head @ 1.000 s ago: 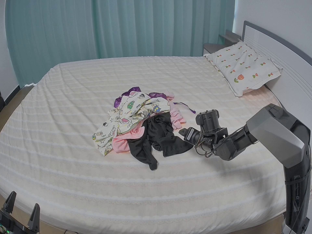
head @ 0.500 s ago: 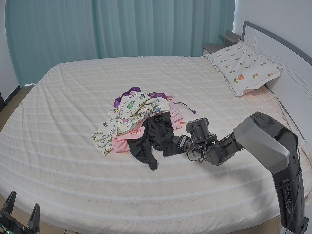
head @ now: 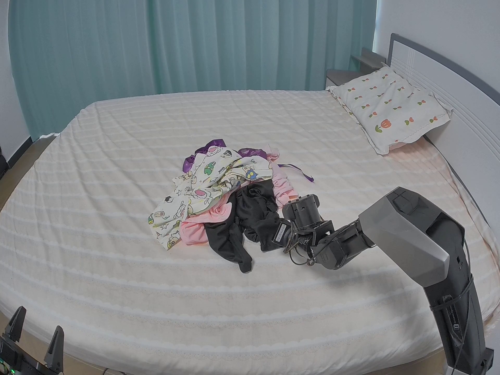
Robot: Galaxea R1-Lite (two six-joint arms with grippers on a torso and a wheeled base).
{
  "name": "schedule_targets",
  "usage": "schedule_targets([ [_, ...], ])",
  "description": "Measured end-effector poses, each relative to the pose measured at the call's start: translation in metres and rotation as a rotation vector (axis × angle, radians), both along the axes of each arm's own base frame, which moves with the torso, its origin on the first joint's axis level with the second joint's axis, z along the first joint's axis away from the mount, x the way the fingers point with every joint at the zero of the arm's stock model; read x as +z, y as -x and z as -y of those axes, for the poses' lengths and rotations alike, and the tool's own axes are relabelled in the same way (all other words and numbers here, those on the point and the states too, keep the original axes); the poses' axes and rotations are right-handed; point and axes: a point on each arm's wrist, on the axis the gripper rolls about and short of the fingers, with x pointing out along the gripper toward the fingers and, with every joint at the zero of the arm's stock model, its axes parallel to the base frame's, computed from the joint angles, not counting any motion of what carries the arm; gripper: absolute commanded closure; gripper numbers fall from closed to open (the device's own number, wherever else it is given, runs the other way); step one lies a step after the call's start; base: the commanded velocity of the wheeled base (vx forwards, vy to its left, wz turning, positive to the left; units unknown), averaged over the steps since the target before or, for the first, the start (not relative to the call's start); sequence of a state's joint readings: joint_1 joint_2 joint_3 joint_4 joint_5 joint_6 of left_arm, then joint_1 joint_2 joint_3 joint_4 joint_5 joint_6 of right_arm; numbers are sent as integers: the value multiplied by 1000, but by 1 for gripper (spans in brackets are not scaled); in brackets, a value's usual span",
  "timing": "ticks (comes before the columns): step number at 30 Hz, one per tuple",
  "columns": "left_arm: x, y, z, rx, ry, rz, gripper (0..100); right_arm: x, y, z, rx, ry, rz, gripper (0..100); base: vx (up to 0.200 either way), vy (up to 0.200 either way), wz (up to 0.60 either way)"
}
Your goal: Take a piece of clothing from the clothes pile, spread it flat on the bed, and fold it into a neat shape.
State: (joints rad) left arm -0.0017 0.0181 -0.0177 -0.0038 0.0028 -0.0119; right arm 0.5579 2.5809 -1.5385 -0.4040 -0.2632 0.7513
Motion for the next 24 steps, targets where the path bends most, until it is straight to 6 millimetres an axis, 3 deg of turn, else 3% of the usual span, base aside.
schedule_targets([
  [13,0,0,0,-1,-9,0,0,4,8,5,-37,-31,-23,100,0,0,0],
  [24,8,1,0,-7,-4,49,0,14,18,33,-56,-31,-67,100,0,0,0],
])
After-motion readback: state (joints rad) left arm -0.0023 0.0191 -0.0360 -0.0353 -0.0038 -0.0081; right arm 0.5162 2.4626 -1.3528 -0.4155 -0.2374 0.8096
